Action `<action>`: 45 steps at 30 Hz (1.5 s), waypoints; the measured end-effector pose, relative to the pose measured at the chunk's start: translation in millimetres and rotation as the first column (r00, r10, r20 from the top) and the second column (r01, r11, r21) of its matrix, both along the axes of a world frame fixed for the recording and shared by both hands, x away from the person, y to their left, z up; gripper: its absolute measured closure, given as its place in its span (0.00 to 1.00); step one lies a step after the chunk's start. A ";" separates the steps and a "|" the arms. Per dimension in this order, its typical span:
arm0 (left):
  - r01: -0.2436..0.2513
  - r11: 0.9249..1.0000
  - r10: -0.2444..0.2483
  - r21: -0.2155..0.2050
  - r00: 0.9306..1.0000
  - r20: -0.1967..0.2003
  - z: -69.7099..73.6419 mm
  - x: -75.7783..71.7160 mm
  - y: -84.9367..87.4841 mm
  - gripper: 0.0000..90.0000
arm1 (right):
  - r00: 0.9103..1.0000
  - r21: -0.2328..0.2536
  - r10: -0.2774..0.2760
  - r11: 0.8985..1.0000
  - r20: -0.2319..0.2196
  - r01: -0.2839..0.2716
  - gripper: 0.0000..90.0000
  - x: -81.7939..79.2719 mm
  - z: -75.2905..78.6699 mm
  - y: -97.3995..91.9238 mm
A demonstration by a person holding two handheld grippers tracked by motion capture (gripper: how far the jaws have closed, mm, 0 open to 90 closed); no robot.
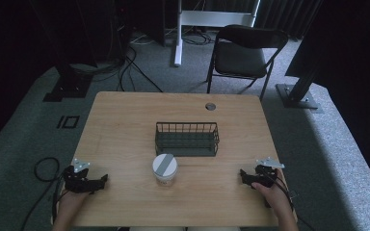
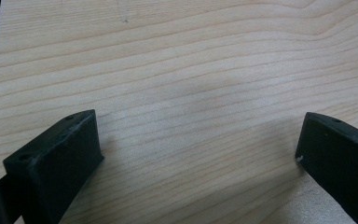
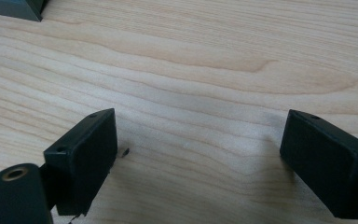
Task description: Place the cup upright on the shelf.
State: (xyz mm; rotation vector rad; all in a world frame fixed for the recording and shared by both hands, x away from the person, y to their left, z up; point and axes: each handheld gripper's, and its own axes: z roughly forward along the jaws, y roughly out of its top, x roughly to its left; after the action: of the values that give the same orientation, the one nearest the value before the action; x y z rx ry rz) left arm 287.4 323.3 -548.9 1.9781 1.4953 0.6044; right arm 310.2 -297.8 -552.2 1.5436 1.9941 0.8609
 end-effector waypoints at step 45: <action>0.003 1.000 -0.003 0.000 1.000 0.000 0.0 -0.1 0.3 0.00 | 0.987 0.038 0.131 0.990 0.088 -0.135 0.12 2.6 16.3 26.9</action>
State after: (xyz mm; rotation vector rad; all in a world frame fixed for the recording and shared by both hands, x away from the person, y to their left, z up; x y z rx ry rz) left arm 287.3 323.6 -548.9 1.9800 1.4916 0.6028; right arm 312.8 -270.9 -535.9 1.3852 2.0473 1.0125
